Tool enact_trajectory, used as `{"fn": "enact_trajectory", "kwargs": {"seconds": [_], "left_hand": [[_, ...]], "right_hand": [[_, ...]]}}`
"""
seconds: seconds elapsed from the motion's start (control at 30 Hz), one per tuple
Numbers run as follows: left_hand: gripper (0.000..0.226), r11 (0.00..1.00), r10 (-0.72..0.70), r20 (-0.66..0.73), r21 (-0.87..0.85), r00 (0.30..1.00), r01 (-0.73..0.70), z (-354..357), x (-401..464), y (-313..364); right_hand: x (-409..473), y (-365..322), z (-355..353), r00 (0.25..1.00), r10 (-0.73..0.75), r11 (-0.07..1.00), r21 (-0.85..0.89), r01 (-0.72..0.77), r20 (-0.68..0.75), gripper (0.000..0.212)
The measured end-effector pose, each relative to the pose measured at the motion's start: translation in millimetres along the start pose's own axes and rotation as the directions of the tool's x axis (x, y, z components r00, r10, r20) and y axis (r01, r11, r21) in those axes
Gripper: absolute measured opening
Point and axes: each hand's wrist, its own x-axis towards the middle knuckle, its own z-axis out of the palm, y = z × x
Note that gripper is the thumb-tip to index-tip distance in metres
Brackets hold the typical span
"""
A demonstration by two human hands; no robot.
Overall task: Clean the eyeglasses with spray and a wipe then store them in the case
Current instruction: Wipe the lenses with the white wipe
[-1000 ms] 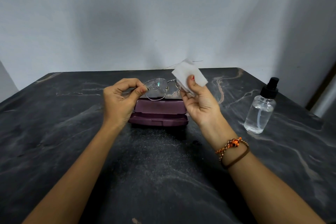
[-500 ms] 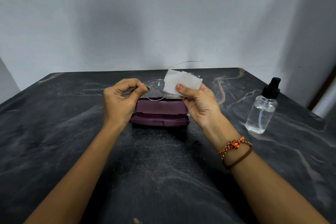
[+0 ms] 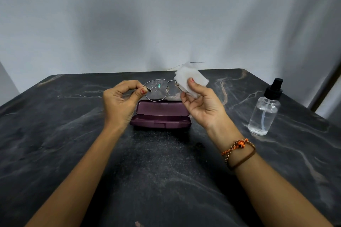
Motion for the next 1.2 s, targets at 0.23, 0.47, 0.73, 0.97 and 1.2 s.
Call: {"fn": "enact_trajectory", "kwargs": {"seconds": [0.23,0.47,0.73,0.97,1.2], "left_hand": [[0.019,1.000,0.003,0.010,-0.015,1.000,-0.003,1.3,-1.3,1.6],[0.017,1.000,0.003,0.008,-0.004,1.000,-0.003,0.0,0.0,1.0],[0.020,1.000,-0.012,0.013,0.007,1.000,0.012,0.4,-0.5,3.0],[0.020,1.000,-0.001,0.013,0.018,1.000,0.001,-0.3,-0.5,4.7],[0.022,1.000,-0.016,0.025,-0.008,1.000,0.016,0.7,-0.1,3.4]], "right_hand": [[0.5,1.4,0.6,0.997,-0.057,0.984,-0.168,0.063,0.042,0.010],[-1.4,1.6,4.2,0.995,-0.053,0.988,-0.143,0.066,0.089,0.032],[-1.7,-5.5,1.0,0.999,0.048,0.973,-0.226,-0.049,-0.009,0.009],[0.3,-12.2,-4.5,0.998,0.067,0.912,-0.407,-0.056,0.012,0.017],[-0.6,-6.6,-1.0,0.994,0.042,0.998,-0.051,-0.037,0.102,0.030]]}}
